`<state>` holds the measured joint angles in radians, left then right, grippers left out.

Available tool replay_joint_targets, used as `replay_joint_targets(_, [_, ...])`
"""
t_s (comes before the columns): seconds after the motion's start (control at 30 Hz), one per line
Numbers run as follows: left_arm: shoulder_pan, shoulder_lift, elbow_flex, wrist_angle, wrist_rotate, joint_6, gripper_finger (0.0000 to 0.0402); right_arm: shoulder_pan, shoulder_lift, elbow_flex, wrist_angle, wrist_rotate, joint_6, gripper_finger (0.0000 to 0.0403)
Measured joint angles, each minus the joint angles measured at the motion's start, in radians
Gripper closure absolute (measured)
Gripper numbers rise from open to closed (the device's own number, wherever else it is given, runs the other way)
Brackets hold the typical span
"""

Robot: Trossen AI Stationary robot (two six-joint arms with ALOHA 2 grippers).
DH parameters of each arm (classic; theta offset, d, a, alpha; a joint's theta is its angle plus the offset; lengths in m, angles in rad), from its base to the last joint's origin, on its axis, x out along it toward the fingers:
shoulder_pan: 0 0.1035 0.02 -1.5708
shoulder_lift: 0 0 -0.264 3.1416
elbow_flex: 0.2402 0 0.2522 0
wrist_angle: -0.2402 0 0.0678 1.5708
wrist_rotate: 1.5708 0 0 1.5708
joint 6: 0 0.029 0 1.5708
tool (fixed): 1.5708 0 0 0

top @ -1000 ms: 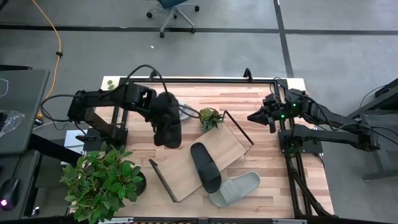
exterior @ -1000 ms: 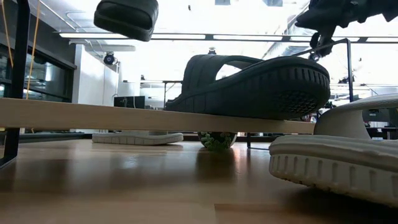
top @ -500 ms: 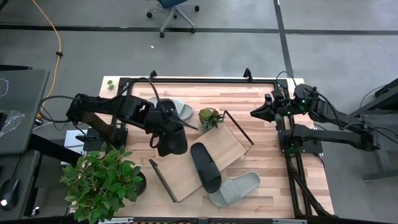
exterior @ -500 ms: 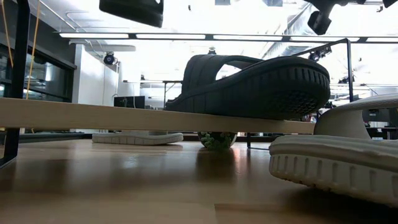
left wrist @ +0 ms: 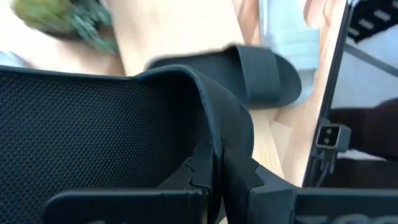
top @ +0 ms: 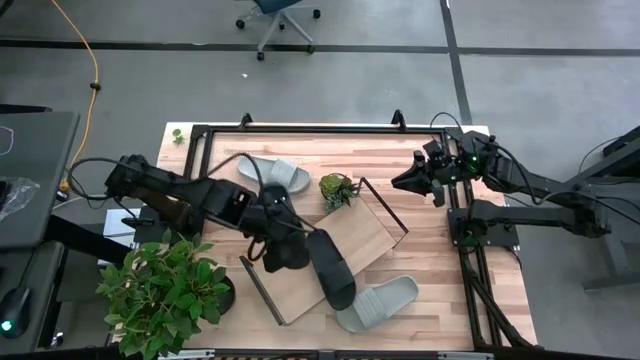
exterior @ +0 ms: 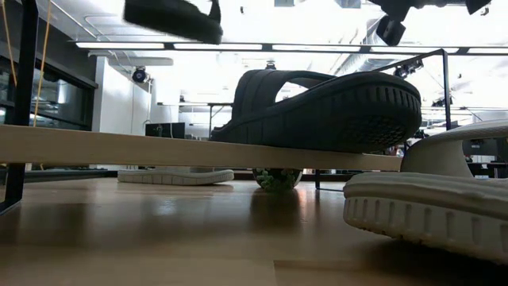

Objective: Pick and place slides into the shelf
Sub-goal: Put the black slipper on the shelf

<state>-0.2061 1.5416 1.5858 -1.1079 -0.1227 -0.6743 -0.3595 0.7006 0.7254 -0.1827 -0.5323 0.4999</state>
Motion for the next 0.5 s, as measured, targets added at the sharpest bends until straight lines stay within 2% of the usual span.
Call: replay_joint_targets(0.5, [-0.059,-0.001,-0.190,0.282,0.026,-0.075,0.0396,0.000,0.062,0.000,0.042,0.004,0.053,0.0336])
